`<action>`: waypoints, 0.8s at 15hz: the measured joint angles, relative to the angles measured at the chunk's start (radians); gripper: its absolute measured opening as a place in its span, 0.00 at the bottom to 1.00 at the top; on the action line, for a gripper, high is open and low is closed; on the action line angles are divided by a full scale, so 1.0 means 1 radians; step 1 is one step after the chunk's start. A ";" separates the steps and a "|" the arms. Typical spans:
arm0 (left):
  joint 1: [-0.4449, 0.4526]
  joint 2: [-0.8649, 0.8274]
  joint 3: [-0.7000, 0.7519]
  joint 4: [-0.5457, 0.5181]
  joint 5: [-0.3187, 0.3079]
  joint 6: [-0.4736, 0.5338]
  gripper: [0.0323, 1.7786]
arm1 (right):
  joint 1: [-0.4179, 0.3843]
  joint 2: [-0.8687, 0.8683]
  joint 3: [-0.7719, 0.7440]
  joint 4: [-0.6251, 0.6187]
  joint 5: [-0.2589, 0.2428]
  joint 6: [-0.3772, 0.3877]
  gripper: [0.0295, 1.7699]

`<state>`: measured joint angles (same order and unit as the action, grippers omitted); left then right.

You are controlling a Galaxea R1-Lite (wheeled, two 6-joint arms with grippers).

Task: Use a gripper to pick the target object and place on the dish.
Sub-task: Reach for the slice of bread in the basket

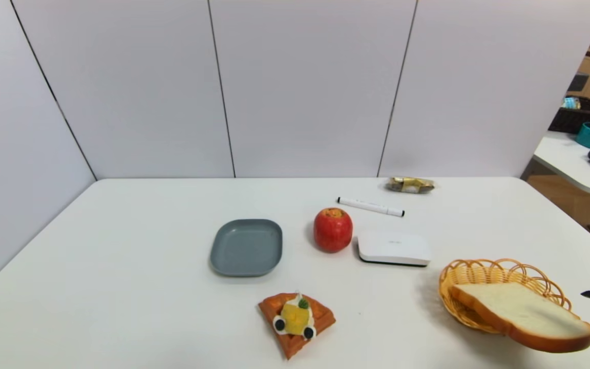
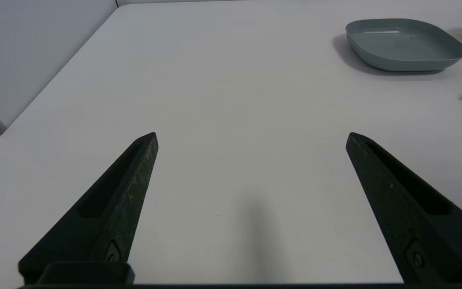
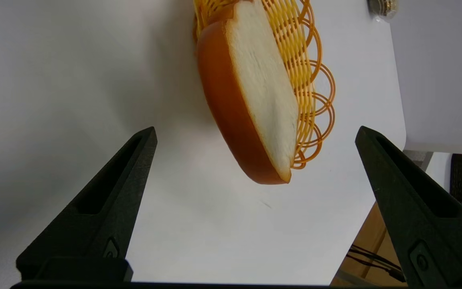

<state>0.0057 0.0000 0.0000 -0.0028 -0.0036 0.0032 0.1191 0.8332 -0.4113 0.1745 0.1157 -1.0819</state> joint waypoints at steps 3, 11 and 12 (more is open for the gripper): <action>0.000 0.000 0.000 0.000 0.000 0.000 0.95 | -0.004 0.059 0.028 -0.108 0.001 0.004 0.97; 0.000 0.000 0.000 0.000 0.000 -0.001 0.95 | -0.010 0.154 0.052 -0.204 0.001 0.007 0.97; 0.000 0.000 0.000 0.000 0.000 0.000 0.95 | -0.010 0.161 0.058 -0.222 0.001 0.008 0.97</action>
<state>0.0053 0.0000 0.0000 -0.0028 -0.0032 0.0032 0.1087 0.9938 -0.3530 -0.0479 0.1172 -1.0743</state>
